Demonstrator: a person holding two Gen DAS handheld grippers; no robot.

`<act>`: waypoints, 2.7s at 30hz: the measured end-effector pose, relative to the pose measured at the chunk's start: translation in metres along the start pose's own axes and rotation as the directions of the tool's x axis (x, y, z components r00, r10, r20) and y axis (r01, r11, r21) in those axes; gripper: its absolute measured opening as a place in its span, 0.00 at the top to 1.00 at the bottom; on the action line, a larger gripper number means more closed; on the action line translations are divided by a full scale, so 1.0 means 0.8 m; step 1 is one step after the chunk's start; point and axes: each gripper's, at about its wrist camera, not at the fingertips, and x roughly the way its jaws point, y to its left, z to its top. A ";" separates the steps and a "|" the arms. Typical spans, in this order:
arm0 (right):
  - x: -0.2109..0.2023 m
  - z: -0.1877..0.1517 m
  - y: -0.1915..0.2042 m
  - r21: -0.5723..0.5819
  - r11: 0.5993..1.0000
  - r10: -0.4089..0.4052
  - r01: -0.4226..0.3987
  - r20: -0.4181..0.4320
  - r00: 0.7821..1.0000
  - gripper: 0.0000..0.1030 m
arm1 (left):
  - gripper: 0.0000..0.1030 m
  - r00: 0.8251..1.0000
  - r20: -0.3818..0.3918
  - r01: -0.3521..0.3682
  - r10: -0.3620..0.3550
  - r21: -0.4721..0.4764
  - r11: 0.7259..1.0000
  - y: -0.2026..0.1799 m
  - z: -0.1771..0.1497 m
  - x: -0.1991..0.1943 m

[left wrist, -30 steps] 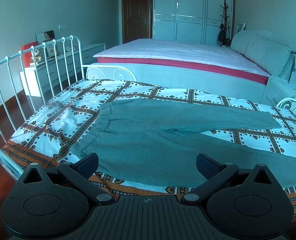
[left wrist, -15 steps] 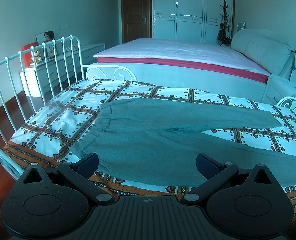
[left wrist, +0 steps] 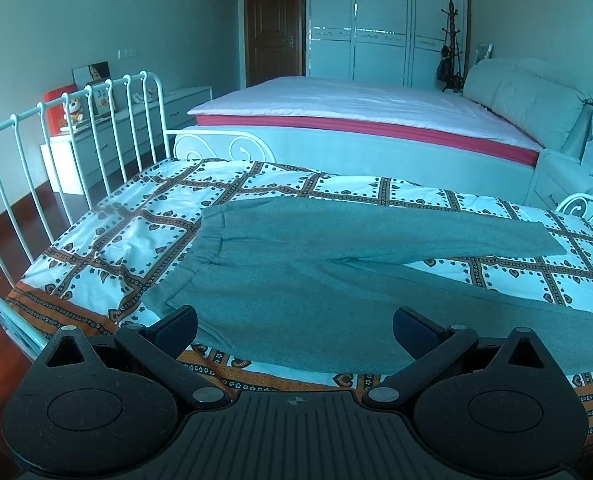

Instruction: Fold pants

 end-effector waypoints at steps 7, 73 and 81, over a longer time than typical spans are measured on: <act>0.000 0.001 0.001 -0.002 1.000 0.003 -0.003 -0.001 1.000 0.06 | 0.00 1.000 -0.002 0.002 -0.002 0.002 1.000 0.001 0.002 0.001; 0.293 0.074 0.151 -0.342 0.835 0.363 -0.430 -0.245 0.899 0.06 | 0.00 0.991 -0.129 0.009 0.029 0.278 0.960 0.098 0.144 0.376; 0.408 0.089 0.200 -0.401 0.739 0.426 -0.542 -0.346 0.836 0.12 | 0.07 0.980 -0.196 0.038 0.038 0.367 0.929 0.120 0.170 0.494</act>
